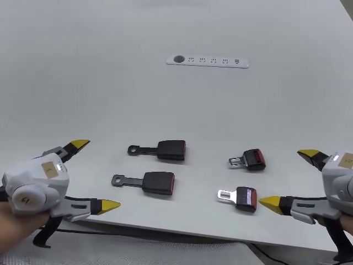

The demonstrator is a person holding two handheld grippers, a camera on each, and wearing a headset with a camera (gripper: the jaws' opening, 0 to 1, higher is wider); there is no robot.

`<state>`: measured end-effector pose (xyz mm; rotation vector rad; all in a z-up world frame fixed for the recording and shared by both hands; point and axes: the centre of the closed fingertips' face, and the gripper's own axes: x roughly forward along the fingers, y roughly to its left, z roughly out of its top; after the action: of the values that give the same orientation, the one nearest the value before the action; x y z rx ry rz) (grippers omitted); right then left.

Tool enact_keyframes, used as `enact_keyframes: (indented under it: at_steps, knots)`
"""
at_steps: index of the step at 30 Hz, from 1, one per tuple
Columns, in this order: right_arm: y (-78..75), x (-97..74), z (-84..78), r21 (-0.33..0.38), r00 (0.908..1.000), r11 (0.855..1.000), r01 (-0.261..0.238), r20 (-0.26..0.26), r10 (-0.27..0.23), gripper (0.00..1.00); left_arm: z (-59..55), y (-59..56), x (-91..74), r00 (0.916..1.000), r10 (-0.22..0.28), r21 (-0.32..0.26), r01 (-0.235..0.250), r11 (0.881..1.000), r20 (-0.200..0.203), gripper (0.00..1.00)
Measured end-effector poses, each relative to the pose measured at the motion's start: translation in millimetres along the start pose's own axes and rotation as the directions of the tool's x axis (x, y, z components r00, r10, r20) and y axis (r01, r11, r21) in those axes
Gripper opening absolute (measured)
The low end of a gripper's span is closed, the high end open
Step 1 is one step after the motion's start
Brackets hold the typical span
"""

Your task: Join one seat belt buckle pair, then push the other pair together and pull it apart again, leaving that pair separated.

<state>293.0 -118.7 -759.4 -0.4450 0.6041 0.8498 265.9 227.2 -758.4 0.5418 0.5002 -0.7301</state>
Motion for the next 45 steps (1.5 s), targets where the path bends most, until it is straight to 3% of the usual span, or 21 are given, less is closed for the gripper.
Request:
enact_keyframes:
  at_steps: [5,10,17,20,27,33,38,45]
  knots:
    - [5.3,0.6,3.6,-0.012,0.9999,1.0,-0.013,-0.007,0.013,0.85,0.0,-4.0,0.0,0.9993,-0.026,-0.016,0.026,1.0,-0.025,0.92]
    - [8.1,-2.3,5.6,-0.026,0.9995,0.999,-0.03,-0.011,0.03,0.79,0.1,-12.3,-1.3,0.9962,-0.079,-0.065,0.076,0.995,-0.037,0.83]
    - [4.4,-5.1,2.5,-0.061,0.9987,0.997,-0.043,-0.031,0.041,0.79,4.8,-9.3,-1.9,0.9947,-0.093,-0.05,0.09,0.995,-0.046,0.83]
    - [4.8,-5.3,2.4,-0.077,0.9979,0.996,-0.055,-0.038,0.053,0.76,8.1,-9.2,1.1,0.9925,-0.106,-0.012,0.105,0.994,-0.062,0.82]
    - [9.7,-3.5,0.7,-0.143,0.9936,0.984,-0.102,-0.064,0.094,0.63,16.9,-22.0,14.3,0.9805,-0.172,0.038,0.176,0.984,-0.096,0.79]
    - [15.6,0.4,-1.3,-0.162,0.9874,0.976,-0.146,-0.084,0.134,0.61,23.4,-36.7,26.2,0.9678,-0.221,0.067,0.23,0.971,-0.12,0.77]
    - [20.8,5.7,-6.8,-0.172,0.9792,0.967,-0.189,-0.108,0.172,0.58,20.9,-40.1,36.4,0.9571,-0.236,0.103,0.256,0.961,-0.168,0.77]
    - [29.8,12.1,-12.3,-0.187,0.9689,0.956,-0.226,-0.144,0.201,0.55,23.8,-47.6,50.9,0.9452,-0.265,0.16,0.296,0.942,-0.191,0.77]
